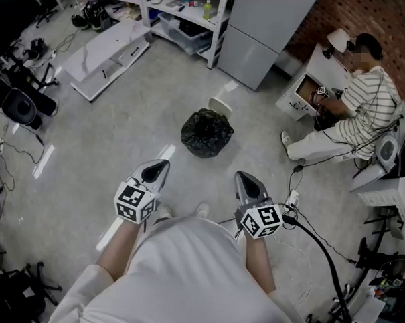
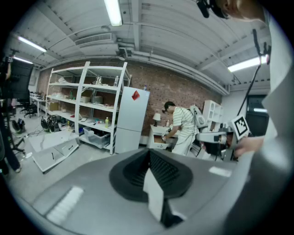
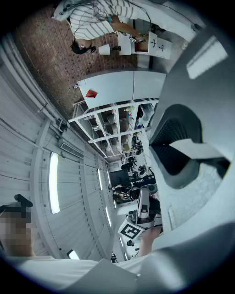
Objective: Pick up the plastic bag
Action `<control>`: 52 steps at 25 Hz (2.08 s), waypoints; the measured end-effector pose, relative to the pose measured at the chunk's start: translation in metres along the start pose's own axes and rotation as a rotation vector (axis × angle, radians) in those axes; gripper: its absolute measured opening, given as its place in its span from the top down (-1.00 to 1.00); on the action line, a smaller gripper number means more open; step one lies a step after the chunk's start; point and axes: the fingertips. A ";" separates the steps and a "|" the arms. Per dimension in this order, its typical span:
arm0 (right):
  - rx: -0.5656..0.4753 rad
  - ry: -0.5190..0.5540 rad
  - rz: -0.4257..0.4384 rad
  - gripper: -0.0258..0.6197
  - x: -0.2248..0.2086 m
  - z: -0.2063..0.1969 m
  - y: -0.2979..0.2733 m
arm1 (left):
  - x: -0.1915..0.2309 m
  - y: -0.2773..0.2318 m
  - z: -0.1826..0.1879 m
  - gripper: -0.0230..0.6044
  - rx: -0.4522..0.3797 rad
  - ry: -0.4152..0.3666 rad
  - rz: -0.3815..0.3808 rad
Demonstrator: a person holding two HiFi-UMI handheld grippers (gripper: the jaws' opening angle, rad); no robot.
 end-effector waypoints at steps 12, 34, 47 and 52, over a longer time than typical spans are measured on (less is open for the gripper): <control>0.001 -0.008 0.010 0.92 -0.001 -0.004 0.006 | -0.007 0.001 -0.008 0.92 0.015 0.007 0.010; 0.060 -0.009 0.137 0.92 -0.068 -0.046 0.023 | -0.051 -0.061 -0.036 0.92 0.028 0.025 0.085; 0.074 -0.008 0.133 0.92 -0.104 -0.057 0.000 | -0.042 -0.110 -0.030 0.92 0.055 0.023 0.078; 0.090 -0.016 0.100 0.92 -0.109 -0.059 -0.025 | -0.015 -0.130 -0.021 0.92 0.084 0.023 0.050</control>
Point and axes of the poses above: the fingertips, and each gripper's own axes: y backward along the fingers, x to its left, z out of its top, and after that the axes turned 15 degrees about y, right-handed
